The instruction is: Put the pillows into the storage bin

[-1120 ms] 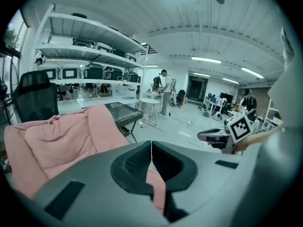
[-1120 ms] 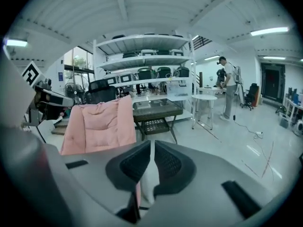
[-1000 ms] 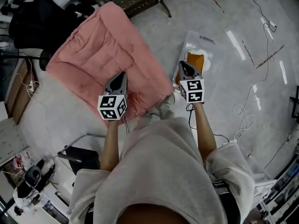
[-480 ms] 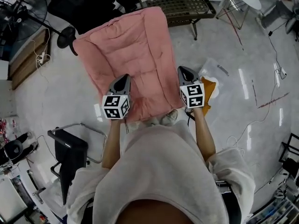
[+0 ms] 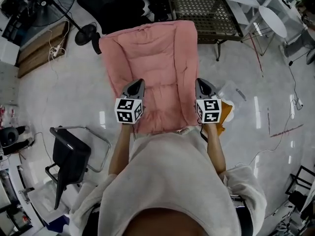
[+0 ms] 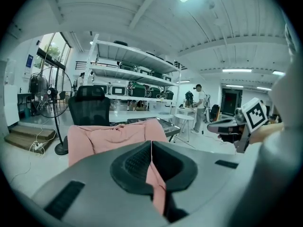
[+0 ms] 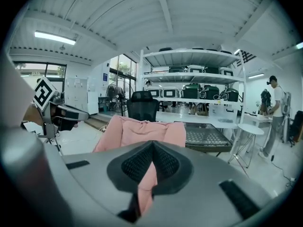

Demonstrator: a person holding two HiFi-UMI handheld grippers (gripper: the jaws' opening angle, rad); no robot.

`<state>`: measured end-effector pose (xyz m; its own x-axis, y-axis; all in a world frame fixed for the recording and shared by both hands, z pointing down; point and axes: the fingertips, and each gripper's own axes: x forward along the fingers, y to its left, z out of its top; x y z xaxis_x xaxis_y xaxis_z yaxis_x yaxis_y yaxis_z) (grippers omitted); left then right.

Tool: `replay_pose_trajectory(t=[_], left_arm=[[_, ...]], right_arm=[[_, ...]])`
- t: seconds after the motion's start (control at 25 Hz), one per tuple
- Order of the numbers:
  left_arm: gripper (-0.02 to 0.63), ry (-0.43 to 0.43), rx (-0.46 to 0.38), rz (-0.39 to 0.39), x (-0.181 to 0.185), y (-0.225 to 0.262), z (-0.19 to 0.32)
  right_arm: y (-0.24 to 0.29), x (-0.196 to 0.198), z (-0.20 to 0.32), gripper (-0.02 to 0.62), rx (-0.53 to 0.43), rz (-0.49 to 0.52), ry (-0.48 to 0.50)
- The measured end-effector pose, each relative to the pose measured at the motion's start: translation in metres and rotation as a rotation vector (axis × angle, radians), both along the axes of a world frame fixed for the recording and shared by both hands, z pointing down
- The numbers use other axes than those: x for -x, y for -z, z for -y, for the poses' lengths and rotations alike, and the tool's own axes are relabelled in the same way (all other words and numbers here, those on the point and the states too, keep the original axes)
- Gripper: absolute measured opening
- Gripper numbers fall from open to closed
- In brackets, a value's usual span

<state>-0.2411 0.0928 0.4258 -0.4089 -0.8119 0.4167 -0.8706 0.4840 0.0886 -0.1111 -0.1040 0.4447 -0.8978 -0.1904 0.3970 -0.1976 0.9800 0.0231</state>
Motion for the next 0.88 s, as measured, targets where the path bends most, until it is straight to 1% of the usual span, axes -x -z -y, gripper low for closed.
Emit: replay_pose_trajectory(t=[0.16,0.44,0.88], left_arm=[[0.013,0.007,-0.015,0.001,0.008,0.0,-0.001],[0.014,-0.009,-0.027,0.0,0.011,0.0,-0.002],[0.012,-0.041,-0.022,0.0,-0.001,0.0,0.006]], right_arm=[[0.003,0.003,-0.007,-0.002,-0.009,0.002,-0.001],[0.005,0.002,-0.013,-0.003,-0.022,-0.005,-0.013],[0.0,-0.01,-0.01,-0.003,-0.009,-0.015,-0.027]])
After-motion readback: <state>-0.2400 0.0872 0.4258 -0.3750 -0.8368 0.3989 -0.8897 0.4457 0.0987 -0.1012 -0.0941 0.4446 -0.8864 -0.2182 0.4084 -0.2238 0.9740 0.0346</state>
